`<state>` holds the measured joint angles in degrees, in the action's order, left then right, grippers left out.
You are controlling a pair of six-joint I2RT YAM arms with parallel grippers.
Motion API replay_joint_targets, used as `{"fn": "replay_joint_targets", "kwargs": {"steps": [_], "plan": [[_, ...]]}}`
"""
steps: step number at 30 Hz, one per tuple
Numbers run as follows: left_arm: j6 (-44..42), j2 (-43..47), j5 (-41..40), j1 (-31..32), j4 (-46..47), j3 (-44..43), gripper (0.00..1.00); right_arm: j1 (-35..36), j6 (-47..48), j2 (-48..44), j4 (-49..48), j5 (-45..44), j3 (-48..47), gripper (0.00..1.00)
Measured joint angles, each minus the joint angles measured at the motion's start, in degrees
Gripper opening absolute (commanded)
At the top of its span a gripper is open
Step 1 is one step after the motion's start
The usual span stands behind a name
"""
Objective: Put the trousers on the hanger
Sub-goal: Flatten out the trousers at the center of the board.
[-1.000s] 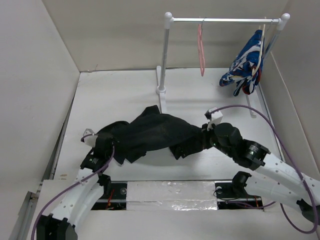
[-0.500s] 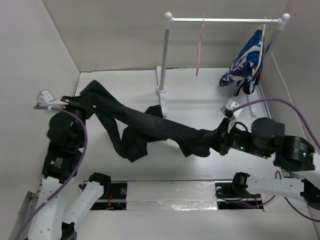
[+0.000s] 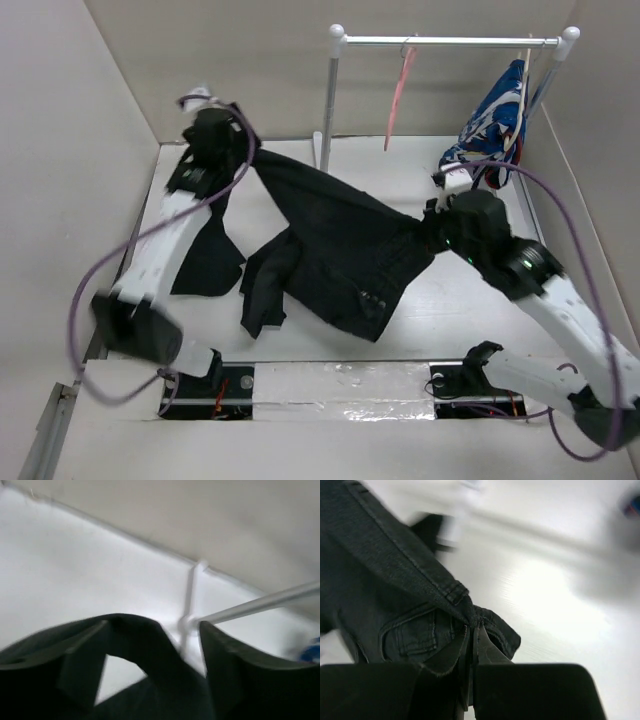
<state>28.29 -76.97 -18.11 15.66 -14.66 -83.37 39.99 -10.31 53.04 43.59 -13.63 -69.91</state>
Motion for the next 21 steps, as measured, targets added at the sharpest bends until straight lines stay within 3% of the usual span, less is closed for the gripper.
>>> {"fn": "replay_joint_targets", "kwargs": {"steps": [2,3,4,7,10,11,12,15,17,19,21], "plan": [[-1.14,-12.94,1.18,0.04,0.5,-2.82,0.84,-11.52,0.85,5.31,-4.0,2.56,5.99,0.04],[-1.44,-17.73,1.57,0.35,0.17,-3.28,0.85,-16.59,1.07,8.55,-5.97,3.67,8.33,0.15],[-1.81,-21.18,1.68,0.94,-0.66,-3.06,0.85,-20.94,1.14,11.63,-7.76,4.66,10.25,0.44],[-2.32,-21.75,0.96,3.69,-1.38,3.23,0.84,-28.79,1.57,17.46,-9.6,6.64,12.28,0.73],[-1.07,-9.38,-0.28,9.29,1.29,16.04,0.79,-27.93,2.43,16.96,-11.96,7.56,12.2,0.73],[0.11,-3.02,-0.37,11.39,3.19,21.4,0.79,-26.01,2.58,15.76,-12.7,7.72,12.26,0.69],[1.38,3.61,-0.79,12.81,4.24,26.43,0.78,-22.88,2.62,13.88,-13.97,7.78,12.63,0.4],[6.69,19.5,-4.85,12.87,8.52,39.58,0.78,-12.81,2.29,6.93,-19.28,9.11,17.11,0.0],[9.88,25.7,-8.52,11.63,8.79,45.72,0.79,-4.68,1.22,2.47,-21.4,10.4,21.18,0.0],[12.94,26.45,-11.3,10.64,7.98,49.35,0.84,2.49,-0.22,0.42,-22.71,11.26,24.48,0.01],[15.54,24.94,-12.02,9.44,7.34,51.84,0.83,8.28,-1.77,0.48,-23.52,10.86,27.1,0.19]]}}
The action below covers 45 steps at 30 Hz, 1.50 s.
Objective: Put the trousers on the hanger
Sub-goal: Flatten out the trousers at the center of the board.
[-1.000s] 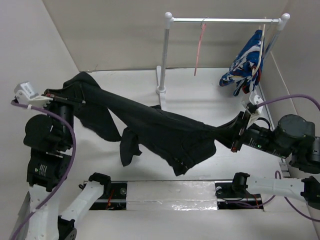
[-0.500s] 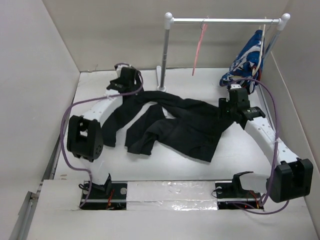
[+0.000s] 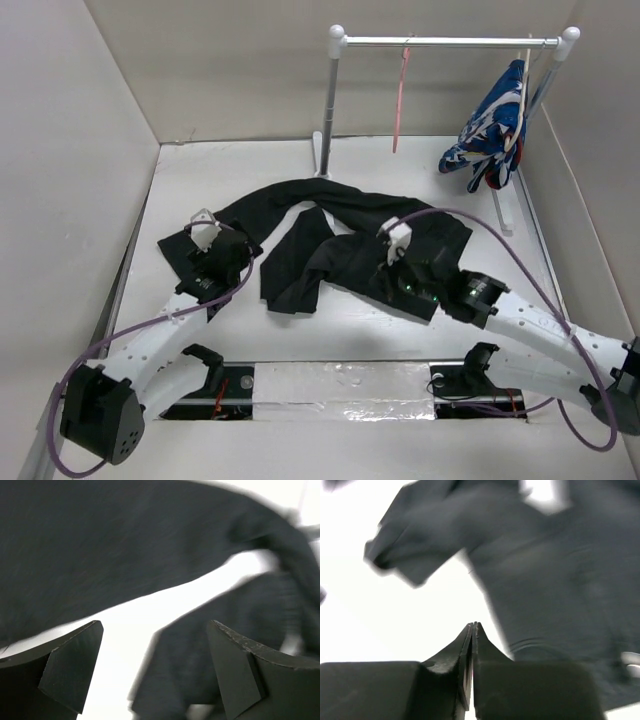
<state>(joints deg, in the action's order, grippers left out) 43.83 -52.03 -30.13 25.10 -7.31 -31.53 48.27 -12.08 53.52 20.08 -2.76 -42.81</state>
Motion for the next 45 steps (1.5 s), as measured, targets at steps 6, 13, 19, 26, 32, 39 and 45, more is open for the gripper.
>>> {"fn": "replay_joint_targets", "kwargs": {"steps": [6,13,19,26,32,39,45], "plan": [[4.7,-1.92,3.91,4.11,-1.57,3.02,0.72,11.39,-5.92,1.6,0.76,-5.53,4.83,0.56],[15.32,6.97,7.43,21.27,-1.49,10.84,0.75,5.05,-13.31,-4.17,0.72,-8.85,14.53,0.59],[20.68,1.05,7.63,22.84,1.68,14.95,0.65,3.34,-15.74,-8.76,-0.44,-6.97,19.23,0.65],[20.63,-3.23,6.67,22.86,2.05,12.31,0.0,-5.05,-20.59,-3.45,-1.77,-6.99,19.8,0.71],[14.67,6.43,1.97,21.53,-12.0,-5.29,0.0,-14.01,-21.62,-1.6,-5.03,-5.01,22.14,0.69],[2.97,8.9,-0.68,9.77,-28.65,-31.36,0.26,-21.03,-20.9,-4.72,-10.16,-1.88,24.52,0.69],[1.09,8.41,-7.89,8.7,-37.88,-35.39,0.9,-26.97,-18.36,-4.79,-11.89,1.81,24.61,0.74]]}}
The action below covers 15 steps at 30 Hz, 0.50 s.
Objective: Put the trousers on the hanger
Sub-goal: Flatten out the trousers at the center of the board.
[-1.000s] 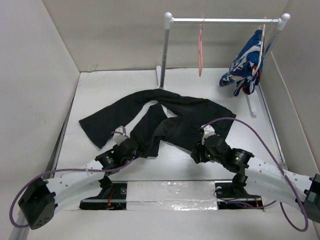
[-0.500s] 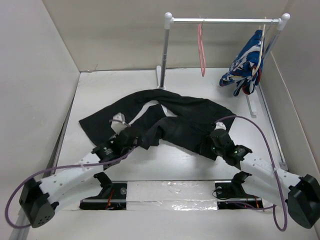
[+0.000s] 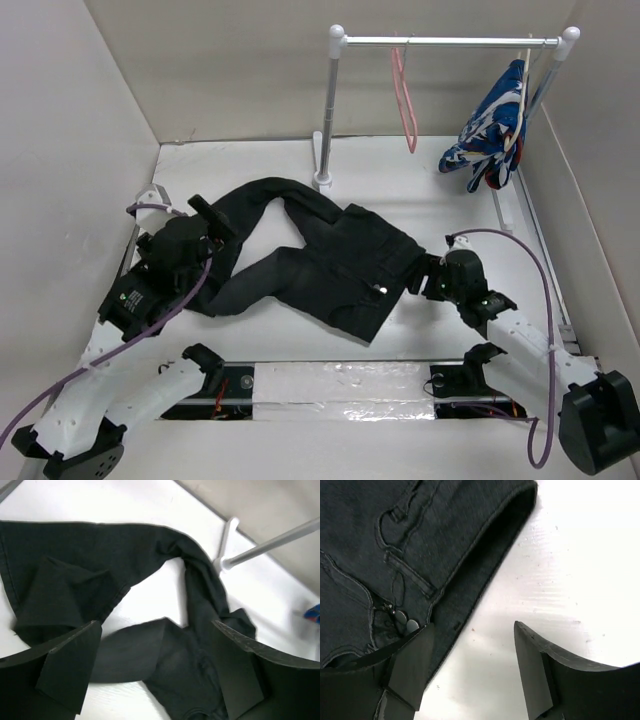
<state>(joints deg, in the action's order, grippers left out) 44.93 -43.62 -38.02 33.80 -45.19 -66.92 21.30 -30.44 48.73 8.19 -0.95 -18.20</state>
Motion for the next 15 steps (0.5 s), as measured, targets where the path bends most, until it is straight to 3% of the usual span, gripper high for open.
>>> {"fn": "replay_joint_targets", "kwargs": {"steps": [2,9,12,15], "plan": [[0.2,0.94,0.72,-0.15,0.48,4.24,0.89,-1.22,1.03,0.04,-0.72,0.98,0.04,0.85],[0.48,-2.93,5.77,-0.15,5.31,13.66,0.78,-5.64,5.18,9.09,-6.12,5.79,-1.66,0.88],[-0.11,-6.73,7.56,0.57,10.58,16.04,0.75,-5.64,5.86,17.22,-9.49,9.9,-4.28,0.83],[-0.33,-12.04,8.41,2.25,15.06,18.23,0.74,-4.57,5.46,23.06,-15.52,13.51,-5.55,0.63]]}}
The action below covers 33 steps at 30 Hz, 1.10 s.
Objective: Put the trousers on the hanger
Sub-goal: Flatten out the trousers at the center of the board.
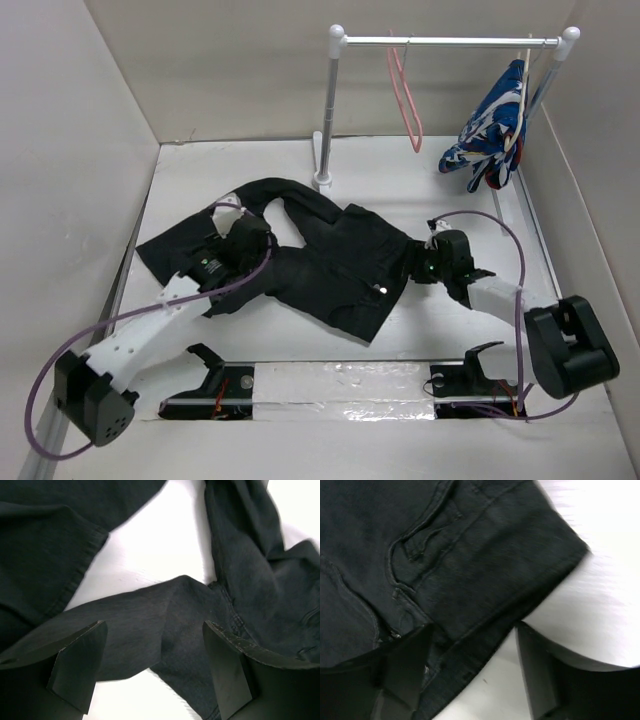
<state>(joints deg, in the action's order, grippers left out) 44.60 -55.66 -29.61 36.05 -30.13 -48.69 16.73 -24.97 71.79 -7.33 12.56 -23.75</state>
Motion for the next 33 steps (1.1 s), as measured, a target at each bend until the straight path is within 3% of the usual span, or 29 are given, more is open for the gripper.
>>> {"fn": "replay_joint_targets", "kwargs": {"steps": [1,3,4,8,11,17,18,22,23,25,29,31,33], "plan": [[-0.02,-1.95,0.44,0.26,1.57,0.55,0.74,0.31,-0.26,1.42,-2.05,0.79,-0.13,0.37],[-0.04,-5.44,1.4,0.33,4.5,1.49,0.74,0.57,-1.05,4.79,-5.38,1.81,-0.22,0.04],[-0.13,-6.75,1.86,0.33,5.99,1.9,0.74,0.46,-1.49,6.43,-6.36,2.12,-0.22,0.0],[-0.48,-8.33,2.23,0.33,10.27,2.8,0.73,-3.43,-2.51,6.67,-7.1,3.45,-0.48,0.0],[-1.2,-8.39,1.66,-0.85,12.87,2.8,0.76,-7.39,-1.75,0.04,-2.6,0.72,-1.05,0.0],[-1.51,-8.83,1.7,-10.91,17.31,4.61,0.82,-15.85,2.38,-14.53,6.4,-7.74,-5.29,0.02],[-1.09,-8.76,1.42,-12.48,17.51,5.35,0.82,-16.98,2.97,-15.76,7.69,-8.92,-5.9,0.07],[2.34,-6.75,-0.15,-15.21,16.02,8.57,0.82,-19.23,4.74,-17.94,11.98,-12.41,-7.8,0.68],[3.63,-5.35,-0.63,-15.58,15.34,9.64,0.82,-19.41,5.2,-18.16,12.92,-12.74,-8.04,0.74],[6.8,-1.55,-1.31,-16.55,14.08,12.44,0.82,-19.65,6.01,-18.99,14.4,-12.09,-8.83,0.76],[10.27,7.13,-2.01,-23.71,12.61,18.99,0.84,-17.9,7.72,-22.91,15.67,-6.84,-9.03,0.68],[10.95,8.87,-0.81,-28.17,13.4,21.18,0.84,-13.16,8.28,-24.55,15.58,-4.55,-9.03,0.65],[11.04,7.82,0.74,-31.93,14.88,21.7,0.85,-6.73,8.81,-24.35,15.3,-2.73,-9.03,0.56]]}}
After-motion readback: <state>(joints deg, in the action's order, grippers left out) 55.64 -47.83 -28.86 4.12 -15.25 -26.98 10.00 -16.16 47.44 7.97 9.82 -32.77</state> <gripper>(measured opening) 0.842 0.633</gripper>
